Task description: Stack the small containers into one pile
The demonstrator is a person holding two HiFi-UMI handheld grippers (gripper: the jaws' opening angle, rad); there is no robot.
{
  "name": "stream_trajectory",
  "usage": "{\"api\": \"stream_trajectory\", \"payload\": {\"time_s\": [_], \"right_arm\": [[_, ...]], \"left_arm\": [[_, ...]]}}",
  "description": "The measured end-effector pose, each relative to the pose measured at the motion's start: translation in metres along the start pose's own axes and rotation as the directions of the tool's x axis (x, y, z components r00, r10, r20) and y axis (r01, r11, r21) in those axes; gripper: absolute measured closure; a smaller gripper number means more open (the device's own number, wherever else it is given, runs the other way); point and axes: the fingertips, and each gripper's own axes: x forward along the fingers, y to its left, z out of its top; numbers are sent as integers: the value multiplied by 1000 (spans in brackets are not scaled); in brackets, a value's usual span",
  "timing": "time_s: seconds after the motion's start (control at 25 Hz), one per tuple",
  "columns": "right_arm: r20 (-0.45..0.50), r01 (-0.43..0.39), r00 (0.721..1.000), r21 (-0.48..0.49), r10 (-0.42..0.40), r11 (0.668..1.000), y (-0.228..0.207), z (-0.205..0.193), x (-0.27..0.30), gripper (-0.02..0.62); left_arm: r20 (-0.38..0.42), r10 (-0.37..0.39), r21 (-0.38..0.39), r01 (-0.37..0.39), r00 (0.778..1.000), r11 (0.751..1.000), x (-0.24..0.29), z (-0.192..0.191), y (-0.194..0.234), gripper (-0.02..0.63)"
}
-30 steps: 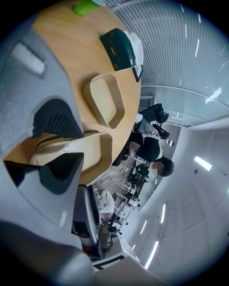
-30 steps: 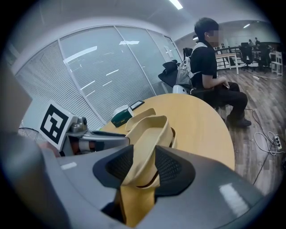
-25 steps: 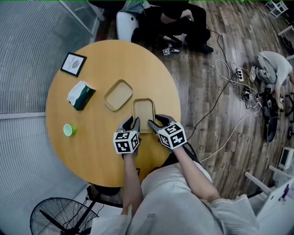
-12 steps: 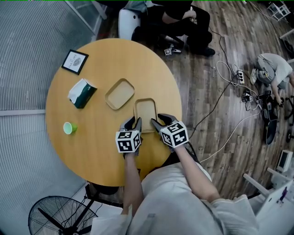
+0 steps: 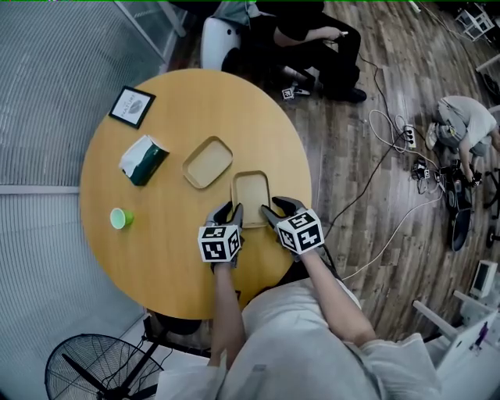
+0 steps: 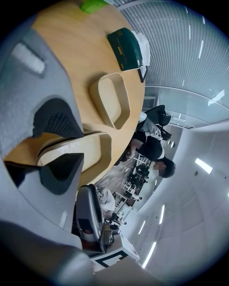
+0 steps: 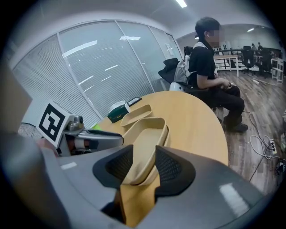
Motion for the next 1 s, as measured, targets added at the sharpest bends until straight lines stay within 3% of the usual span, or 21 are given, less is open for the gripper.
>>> {"api": "stream_trajectory", "payload": {"time_s": [0.68,0.84,1.0], "right_arm": [[-1,5,1000,-40,-5,999,2,2,-1,457],[0,-13,1000,-51,13,999,6,9,4,457],[-16,-37,999,-74,36,997,11,13,10,457]], "left_arm": [[27,31,-27,-30,999,999,-16,-2,14,493],[29,59,-2,-59,998,998,-22,3,27,494],[23,95,70,-96,995,993,-25,13,44,494]]}}
